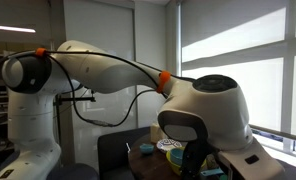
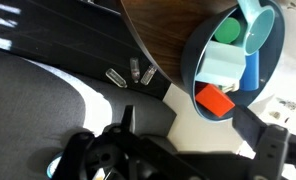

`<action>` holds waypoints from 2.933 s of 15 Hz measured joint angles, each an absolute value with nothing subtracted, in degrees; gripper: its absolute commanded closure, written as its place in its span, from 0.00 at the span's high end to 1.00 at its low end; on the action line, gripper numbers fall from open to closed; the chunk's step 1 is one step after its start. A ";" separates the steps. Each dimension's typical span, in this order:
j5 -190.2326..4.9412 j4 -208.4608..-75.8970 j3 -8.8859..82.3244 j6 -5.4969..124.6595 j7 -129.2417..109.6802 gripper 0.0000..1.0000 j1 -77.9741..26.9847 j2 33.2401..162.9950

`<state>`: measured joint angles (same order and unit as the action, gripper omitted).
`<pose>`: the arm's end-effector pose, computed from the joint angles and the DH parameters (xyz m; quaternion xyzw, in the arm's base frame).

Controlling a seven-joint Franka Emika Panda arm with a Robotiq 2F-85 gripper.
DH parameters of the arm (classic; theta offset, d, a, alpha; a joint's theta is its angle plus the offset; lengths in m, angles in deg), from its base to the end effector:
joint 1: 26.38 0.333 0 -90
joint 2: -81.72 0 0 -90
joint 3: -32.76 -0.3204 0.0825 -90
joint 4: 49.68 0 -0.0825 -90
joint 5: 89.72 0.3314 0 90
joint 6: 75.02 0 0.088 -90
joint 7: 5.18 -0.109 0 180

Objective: Pick up the blue bowl and place it in the middle of the table

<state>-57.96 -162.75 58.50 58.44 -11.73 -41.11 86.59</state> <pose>0.4326 -0.3477 0.4880 -0.8151 0.5242 -0.1906 0.1566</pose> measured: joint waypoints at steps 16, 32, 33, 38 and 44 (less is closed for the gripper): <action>-60.60 -150.15 50.48 54.25 -7.03 0.62 -48.19 99.19; -58.50 -143.64 47.08 46.68 -6.94 0.01 -51.07 103.72; -58.43 -143.17 47.03 46.13 -6.94 0.01 -51.26 104.02; -58.42 -141.77 46.95 45.30 -7.01 0.01 -51.59 104.82; -58.54 -141.86 47.86 46.00 -7.01 0.01 -52.23 102.48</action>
